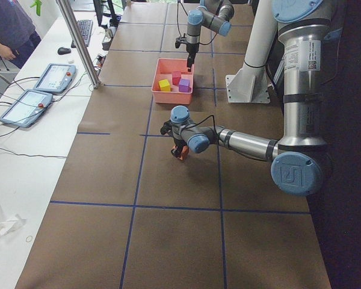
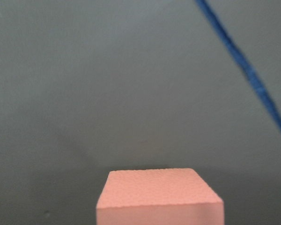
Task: Place blocks into pink bin with both arms
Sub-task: 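Carry the orange cube with the left gripper into the bin while the right gripper withdraws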
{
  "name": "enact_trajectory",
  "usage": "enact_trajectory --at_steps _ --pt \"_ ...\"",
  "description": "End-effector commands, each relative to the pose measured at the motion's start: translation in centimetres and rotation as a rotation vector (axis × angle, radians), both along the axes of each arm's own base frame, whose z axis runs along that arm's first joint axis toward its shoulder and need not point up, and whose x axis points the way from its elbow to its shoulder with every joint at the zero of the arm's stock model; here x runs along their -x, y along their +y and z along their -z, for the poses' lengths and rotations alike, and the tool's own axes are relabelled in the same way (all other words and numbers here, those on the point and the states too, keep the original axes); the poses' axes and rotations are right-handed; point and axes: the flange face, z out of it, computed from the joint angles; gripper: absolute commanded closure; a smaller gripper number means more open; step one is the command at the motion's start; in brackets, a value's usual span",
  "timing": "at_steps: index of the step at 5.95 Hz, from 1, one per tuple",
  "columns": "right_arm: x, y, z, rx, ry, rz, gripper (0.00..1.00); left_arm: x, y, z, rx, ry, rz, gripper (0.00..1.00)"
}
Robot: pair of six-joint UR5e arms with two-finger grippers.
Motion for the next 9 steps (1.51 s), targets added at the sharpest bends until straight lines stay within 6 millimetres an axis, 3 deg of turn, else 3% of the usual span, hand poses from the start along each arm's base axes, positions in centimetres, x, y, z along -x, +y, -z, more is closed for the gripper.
enact_trajectory --at_steps 1,3,4,5,6,7,8,9 --pt "-5.2 -3.1 -1.4 -0.058 -0.014 0.046 0.00 1.0 -2.2 9.0 0.066 0.018 0.117 0.65" --pt "-13.2 -7.2 -5.6 -0.131 -0.008 0.122 0.00 -2.8 -6.2 21.8 0.186 0.006 0.201 0.64" --pt "-17.2 -9.6 -8.4 -0.160 -0.002 0.174 0.00 -5.5 -6.4 28.7 0.253 0.003 0.222 0.64" --pt "-20.5 -11.1 -11.2 -0.190 0.019 0.203 0.00 -10.9 -3.3 33.9 0.349 0.005 0.250 0.64" --pt "-24.4 -11.2 -14.3 -0.260 0.052 0.256 0.00 -15.6 -1.1 37.3 0.363 0.007 0.282 0.60" --pt "-27.8 -11.9 -17.2 -0.285 0.064 0.296 0.00 -18.8 -2.1 38.7 0.392 -0.011 0.300 0.20" --pt "-30.7 -11.4 -19.4 -0.312 0.075 0.323 0.00 -19.1 -2.4 38.4 0.394 -0.023 0.307 0.00" --pt "-32.8 -10.5 -21.2 -0.330 0.093 0.345 0.00 -18.8 -2.8 38.0 0.361 -0.027 0.284 0.00"
